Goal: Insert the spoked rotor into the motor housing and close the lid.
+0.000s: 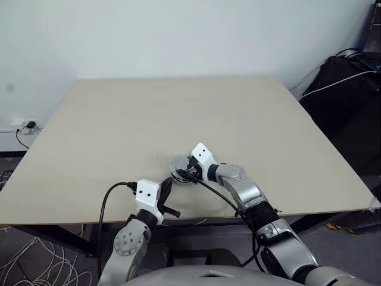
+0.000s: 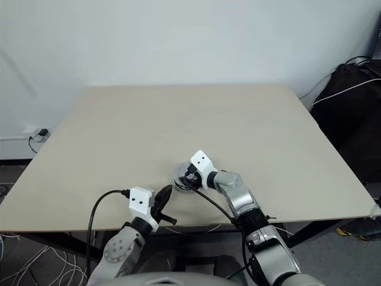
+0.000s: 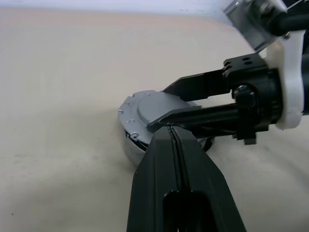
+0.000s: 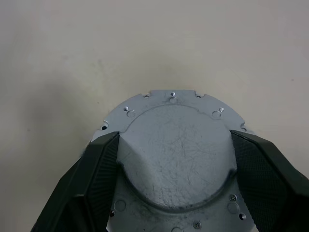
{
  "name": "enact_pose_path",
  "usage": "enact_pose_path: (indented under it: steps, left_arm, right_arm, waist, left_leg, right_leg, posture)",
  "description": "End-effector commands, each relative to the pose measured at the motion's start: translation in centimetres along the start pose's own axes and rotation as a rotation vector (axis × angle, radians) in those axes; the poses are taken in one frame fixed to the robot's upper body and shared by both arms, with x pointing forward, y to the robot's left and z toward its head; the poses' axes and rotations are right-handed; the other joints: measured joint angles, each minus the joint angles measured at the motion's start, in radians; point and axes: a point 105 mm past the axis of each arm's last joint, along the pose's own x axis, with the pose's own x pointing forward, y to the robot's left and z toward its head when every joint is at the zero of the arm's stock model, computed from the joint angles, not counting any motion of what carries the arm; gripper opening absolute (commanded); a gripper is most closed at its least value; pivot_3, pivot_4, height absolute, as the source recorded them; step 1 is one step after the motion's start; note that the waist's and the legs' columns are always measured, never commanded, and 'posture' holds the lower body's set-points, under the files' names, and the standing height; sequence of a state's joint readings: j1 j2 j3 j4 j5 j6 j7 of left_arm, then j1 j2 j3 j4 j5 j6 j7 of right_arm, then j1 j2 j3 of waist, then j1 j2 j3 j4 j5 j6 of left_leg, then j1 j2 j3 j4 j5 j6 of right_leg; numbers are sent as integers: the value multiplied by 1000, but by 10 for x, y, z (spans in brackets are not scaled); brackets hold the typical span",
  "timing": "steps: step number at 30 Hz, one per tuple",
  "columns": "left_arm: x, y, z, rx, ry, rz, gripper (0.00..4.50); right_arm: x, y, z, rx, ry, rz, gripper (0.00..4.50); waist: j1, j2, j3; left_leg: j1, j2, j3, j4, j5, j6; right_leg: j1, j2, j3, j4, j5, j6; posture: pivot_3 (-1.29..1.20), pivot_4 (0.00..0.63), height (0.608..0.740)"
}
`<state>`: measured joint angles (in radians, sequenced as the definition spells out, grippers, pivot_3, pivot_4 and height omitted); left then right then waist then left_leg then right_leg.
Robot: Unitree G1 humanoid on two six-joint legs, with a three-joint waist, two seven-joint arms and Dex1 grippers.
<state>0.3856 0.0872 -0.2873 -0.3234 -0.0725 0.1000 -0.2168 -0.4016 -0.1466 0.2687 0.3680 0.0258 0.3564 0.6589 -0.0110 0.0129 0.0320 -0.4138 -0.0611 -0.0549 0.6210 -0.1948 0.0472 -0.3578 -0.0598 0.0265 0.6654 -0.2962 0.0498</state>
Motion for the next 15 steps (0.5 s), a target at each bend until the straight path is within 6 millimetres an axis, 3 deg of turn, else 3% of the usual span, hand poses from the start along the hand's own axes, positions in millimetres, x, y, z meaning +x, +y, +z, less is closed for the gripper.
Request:
enact_pose_path:
  steps: [1,11,15]
  left_arm:
    - [0,-3,21,60,-71,-9,0]
    - [0,-7,19,43,-64,-24,0]
    - [0,-9,17,29,-58,-29,0]
  right_arm:
    - [-9,-8,21,-19,-67,-15,3202]
    - [-9,-2,8,-83,8,0,3202]
    - [-10,-1,13,-87,-16,15,3202]
  waist:
    - [0,0,0]
    - [1,0,0]
    - [0,0,0]
  left_leg:
    - [0,0,0,0,0,0]
    - [-1,0,0,-1,0,0]
    - [-1,0,0,-1,0,0]
  right_leg:
    - [0,0,0,0,0,0]
    - [-1,-1,0,-1,0,0]
    - [-1,-1,0,-1,0,0]
  posture:
    - [0,0,740]
    - [0,0,740]
    - [0,0,740]
